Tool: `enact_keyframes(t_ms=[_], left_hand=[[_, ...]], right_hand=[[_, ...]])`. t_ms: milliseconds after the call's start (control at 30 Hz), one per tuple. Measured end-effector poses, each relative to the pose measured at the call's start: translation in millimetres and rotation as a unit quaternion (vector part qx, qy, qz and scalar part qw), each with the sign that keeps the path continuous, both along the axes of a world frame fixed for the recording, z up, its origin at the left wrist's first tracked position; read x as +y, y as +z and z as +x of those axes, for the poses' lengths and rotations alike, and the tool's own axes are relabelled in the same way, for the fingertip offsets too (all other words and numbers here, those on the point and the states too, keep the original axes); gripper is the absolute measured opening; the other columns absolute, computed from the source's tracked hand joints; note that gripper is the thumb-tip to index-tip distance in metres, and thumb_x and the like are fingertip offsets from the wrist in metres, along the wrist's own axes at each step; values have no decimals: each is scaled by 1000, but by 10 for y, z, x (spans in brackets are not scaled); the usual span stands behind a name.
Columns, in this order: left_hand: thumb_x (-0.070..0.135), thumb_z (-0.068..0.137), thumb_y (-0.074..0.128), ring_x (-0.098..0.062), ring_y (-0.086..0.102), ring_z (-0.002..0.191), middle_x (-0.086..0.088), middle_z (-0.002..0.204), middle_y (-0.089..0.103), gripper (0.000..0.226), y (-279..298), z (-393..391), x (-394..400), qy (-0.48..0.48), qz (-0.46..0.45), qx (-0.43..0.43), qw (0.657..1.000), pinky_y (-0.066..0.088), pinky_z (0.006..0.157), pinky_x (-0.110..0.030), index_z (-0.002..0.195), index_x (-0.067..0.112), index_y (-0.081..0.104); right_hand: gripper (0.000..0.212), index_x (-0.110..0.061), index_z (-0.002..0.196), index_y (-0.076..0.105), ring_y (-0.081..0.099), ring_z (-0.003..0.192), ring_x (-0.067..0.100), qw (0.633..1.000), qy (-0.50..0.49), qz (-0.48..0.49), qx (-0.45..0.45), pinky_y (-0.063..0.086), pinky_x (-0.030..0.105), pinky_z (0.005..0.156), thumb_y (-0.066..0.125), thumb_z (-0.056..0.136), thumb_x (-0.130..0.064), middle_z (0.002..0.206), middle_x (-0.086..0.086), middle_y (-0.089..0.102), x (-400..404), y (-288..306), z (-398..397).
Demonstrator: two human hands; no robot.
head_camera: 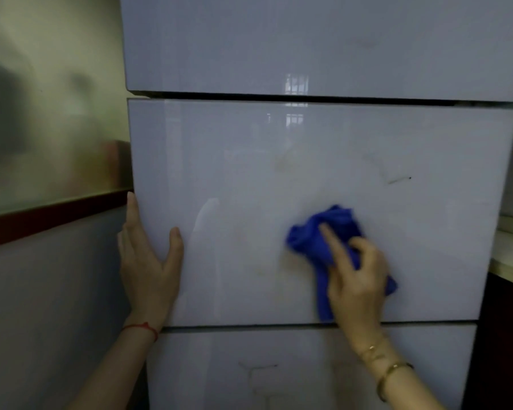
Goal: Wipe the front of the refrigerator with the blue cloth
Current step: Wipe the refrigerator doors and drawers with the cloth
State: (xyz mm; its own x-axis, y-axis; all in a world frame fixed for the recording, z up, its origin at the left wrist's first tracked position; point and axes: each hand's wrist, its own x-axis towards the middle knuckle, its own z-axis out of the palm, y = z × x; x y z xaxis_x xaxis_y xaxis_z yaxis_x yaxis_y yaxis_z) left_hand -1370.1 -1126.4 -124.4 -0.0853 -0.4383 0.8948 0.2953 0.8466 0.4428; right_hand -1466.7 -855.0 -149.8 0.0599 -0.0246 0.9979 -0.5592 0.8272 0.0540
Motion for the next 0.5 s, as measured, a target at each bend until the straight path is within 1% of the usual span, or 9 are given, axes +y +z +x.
enact_keyframes(t_ms=[100, 167, 200, 233, 300, 367, 400, 433, 500], left_hand=[[38, 92, 46, -17, 34, 134, 24, 146, 20, 75, -1, 6, 3, 3, 5, -1, 1000, 14, 104, 4, 156, 17, 13], [36, 92, 47, -18, 35, 134, 24, 145, 20, 76, -3, 2, 5, 2, 13, -6, 1000, 16, 101, 2, 156, 18, 12], [37, 92, 47, -18, 35, 134, 25, 145, 20, 76, -4, 0, 8, 2, 12, -6, 1000, 17, 101, -1, 157, 20, 12], [37, 91, 47, -18, 34, 134, 24, 146, 21, 76, -7, -2, 8, 2, 9, -3, 1000, 18, 101, -4, 157, 20, 12], [39, 90, 47, -18, 35, 134, 17, 150, 27, 77, -17, -8, 2, 0, 7, -3, 1000, 20, 102, -9, 157, 21, 12], [39, 90, 48, -20, 35, 131, 3, 152, 35, 78, -18, -2, 5, -2, 14, -8, 1000, 23, 101, -14, 156, 23, 12], [39, 89, 48, -20, 36, 130, 0, 150, 36, 78, -16, 8, 10, -3, 18, -9, 1000, 25, 100, -15, 156, 23, 12], [40, 89, 48, -20, 36, 129, 2, 149, 37, 78, -11, 12, 10, -5, 16, -8, 1000, 25, 99, -15, 156, 23, 12], [44, 89, 45, -19, 36, 129, 16, 144, 31, 78, 0, 13, 9, -4, 7, -5, 1000, 23, 98, -11, 156, 22, 12]], right_hand=[[41, -21, 136, 51, 45, 95, 31, 983, 29, -179, -27, 42, 44, 86, 52, 96, -16, 106, 18, 47, 289, 566, -128], [37, -18, 134, 54, 47, 95, 29, 963, 27, -266, -23, 44, 43, 84, 47, 99, -29, 107, 20, 51, 270, 1012, -172], [38, -19, 133, 54, 48, 95, 29, 962, 23, -270, -21, 44, 43, 83, 44, 100, -33, 107, 19, 52, 186, 1123, -163], [39, -20, 134, 53, 48, 95, 30, 972, 19, -235, -10, 44, 42, 83, 42, 101, -36, 108, 17, 51, 66, 1129, -130], [38, -22, 137, 47, 47, 92, 30, 995, 8, -101, 18, 41, 42, 80, 44, 101, -34, 111, 13, 46, -219, 829, -26], [46, -25, 139, 43, 47, 86, 29, 998, -21, 41, 37, 42, 42, 76, 59, 96, -23, 112, 10, 44, -340, 326, 47], [54, -27, 140, 43, 48, 84, 29, 995, -33, 81, 38, 44, 42, 75, 65, 92, -16, 111, 9, 44, -281, 138, 39], [60, -28, 140, 43, 50, 84, 30, 995, -39, 90, 34, 46, 43, 76, 67, 89, -10, 111, 9, 45, -161, 38, 11], [62, -28, 140, 43, 51, 88, 32, 999, -23, 31, 1, 47, 46, 82, 65, 87, -5, 110, 11, 45, 131, 125, -36]])
